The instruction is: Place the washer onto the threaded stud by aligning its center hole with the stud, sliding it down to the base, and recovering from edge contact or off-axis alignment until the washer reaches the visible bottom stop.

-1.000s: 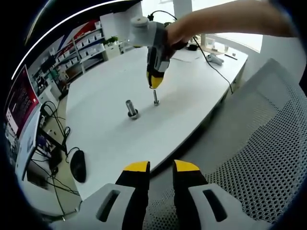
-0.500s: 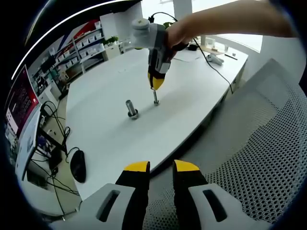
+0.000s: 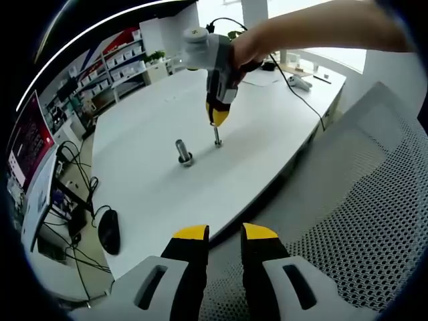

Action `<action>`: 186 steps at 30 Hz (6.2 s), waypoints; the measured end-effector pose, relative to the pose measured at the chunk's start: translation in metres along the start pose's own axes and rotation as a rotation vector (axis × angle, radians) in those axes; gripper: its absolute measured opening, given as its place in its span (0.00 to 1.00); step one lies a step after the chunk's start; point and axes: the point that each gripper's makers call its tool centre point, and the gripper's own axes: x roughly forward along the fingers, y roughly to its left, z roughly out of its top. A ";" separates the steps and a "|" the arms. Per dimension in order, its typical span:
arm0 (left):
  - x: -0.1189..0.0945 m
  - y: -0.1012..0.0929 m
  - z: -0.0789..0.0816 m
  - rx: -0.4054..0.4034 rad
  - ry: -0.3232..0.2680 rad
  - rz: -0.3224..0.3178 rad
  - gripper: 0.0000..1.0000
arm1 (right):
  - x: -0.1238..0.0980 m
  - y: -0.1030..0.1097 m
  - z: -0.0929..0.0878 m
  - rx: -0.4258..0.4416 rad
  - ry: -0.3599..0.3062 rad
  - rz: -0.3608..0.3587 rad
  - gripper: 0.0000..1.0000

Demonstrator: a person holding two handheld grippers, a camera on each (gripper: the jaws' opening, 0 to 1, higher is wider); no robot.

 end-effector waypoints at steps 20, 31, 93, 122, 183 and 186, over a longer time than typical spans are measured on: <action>0.000 0.000 0.000 -0.002 0.001 0.001 0.17 | 0.008 0.000 -0.003 0.002 0.013 0.002 0.15; 0.000 0.000 0.000 -0.003 0.001 0.001 0.17 | 0.009 -0.001 -0.001 -0.002 0.018 0.004 0.15; 0.000 0.001 0.000 -0.004 0.000 0.004 0.17 | 0.012 -0.002 -0.008 0.007 0.049 0.004 0.15; 0.000 0.000 -0.002 -0.007 0.005 -0.002 0.16 | 0.049 0.005 -0.020 0.017 0.111 0.053 0.15; 0.002 0.000 0.000 0.022 -0.011 -0.006 0.14 | -0.196 0.115 -0.132 0.831 -0.901 -0.481 0.29; 0.001 0.001 0.000 0.020 -0.010 -0.008 0.14 | -0.200 0.113 -0.134 0.786 -0.881 -0.590 0.30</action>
